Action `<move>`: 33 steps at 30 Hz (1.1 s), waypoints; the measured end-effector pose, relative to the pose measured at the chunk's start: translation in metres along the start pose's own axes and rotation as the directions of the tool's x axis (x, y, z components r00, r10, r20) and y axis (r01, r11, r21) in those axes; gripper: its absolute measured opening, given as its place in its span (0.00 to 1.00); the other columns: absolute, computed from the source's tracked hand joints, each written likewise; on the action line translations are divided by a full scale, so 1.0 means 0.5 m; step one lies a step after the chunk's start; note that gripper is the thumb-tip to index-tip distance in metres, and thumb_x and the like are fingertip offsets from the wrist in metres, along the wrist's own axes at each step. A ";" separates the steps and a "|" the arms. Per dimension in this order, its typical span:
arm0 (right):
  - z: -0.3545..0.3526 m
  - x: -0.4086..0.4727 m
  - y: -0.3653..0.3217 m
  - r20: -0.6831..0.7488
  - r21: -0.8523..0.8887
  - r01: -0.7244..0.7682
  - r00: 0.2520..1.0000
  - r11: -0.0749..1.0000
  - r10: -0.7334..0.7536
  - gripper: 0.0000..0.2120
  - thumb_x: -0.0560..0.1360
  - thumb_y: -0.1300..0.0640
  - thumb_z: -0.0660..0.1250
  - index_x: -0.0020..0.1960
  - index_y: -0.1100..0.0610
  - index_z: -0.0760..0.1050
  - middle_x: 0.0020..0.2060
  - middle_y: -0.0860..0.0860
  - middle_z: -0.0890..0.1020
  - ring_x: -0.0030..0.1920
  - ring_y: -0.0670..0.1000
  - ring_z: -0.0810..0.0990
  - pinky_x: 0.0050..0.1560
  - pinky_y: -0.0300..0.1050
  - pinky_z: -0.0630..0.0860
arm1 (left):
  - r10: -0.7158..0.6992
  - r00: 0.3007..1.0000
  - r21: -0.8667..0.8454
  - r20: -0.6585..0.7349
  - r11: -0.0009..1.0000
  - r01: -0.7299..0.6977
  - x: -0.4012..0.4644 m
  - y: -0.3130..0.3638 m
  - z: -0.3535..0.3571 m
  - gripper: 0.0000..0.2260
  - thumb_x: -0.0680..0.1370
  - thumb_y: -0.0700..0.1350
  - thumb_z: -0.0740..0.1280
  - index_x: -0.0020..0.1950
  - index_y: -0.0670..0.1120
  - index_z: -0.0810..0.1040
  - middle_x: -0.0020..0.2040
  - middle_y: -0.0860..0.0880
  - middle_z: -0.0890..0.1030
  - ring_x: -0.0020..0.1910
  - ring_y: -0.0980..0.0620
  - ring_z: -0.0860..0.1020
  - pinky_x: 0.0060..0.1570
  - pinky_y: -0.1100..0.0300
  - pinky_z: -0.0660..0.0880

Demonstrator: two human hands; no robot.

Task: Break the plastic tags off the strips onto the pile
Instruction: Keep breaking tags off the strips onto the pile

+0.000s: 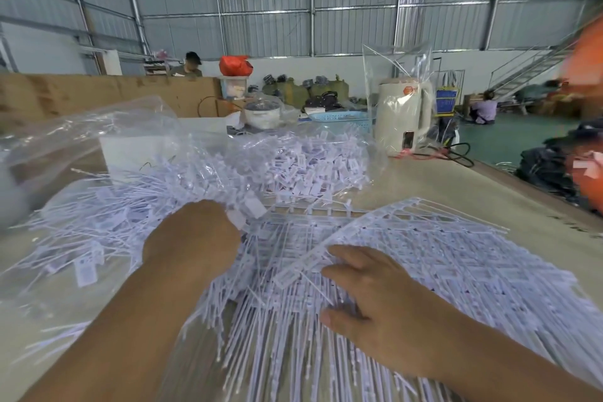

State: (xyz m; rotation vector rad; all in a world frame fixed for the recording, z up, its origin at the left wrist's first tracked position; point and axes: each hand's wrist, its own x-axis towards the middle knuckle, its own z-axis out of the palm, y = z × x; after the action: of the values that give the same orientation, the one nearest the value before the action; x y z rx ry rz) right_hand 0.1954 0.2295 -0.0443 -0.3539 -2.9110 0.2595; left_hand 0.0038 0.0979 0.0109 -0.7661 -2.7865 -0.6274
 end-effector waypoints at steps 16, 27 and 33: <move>-0.004 -0.004 -0.005 0.004 0.022 0.007 1.000 1.000 -0.007 0.28 0.79 0.38 0.56 0.75 0.48 0.61 0.77 0.41 0.47 0.74 0.38 0.43 0.68 0.37 0.39 | -0.029 0.980 -0.609 0.197 0.780 0.146 0.037 -0.016 0.003 0.17 0.80 0.49 0.63 0.34 0.46 0.83 0.38 0.49 0.78 0.34 0.49 0.73 0.34 0.59 0.68; -0.002 -0.003 -0.006 0.000 0.016 0.009 1.000 1.000 -0.009 0.28 0.79 0.38 0.56 0.76 0.48 0.59 0.77 0.42 0.49 0.73 0.39 0.44 0.67 0.38 0.40 | -0.044 0.998 0.329 -0.036 0.943 0.053 0.030 -0.029 0.026 0.36 0.70 0.71 0.61 0.65 0.44 0.71 0.62 0.43 0.68 0.62 0.42 0.70 0.58 0.48 0.68; 0.003 0.011 -0.008 -0.067 -0.037 0.007 0.998 0.999 -0.010 0.26 0.82 0.41 0.51 0.77 0.48 0.57 0.78 0.44 0.51 0.75 0.42 0.44 0.72 0.40 0.38 | 0.261 0.961 0.047 -0.093 0.965 -0.258 -0.001 -0.002 0.037 0.38 0.73 0.63 0.64 0.78 0.51 0.53 0.75 0.48 0.57 0.72 0.43 0.62 0.68 0.44 0.60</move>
State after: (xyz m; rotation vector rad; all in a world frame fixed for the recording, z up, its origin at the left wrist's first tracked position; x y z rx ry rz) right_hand 0.1889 0.2271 -0.0441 -0.3492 -2.8534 0.1899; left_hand 0.0026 0.1053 -0.0063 -1.0412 -2.5412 -0.5499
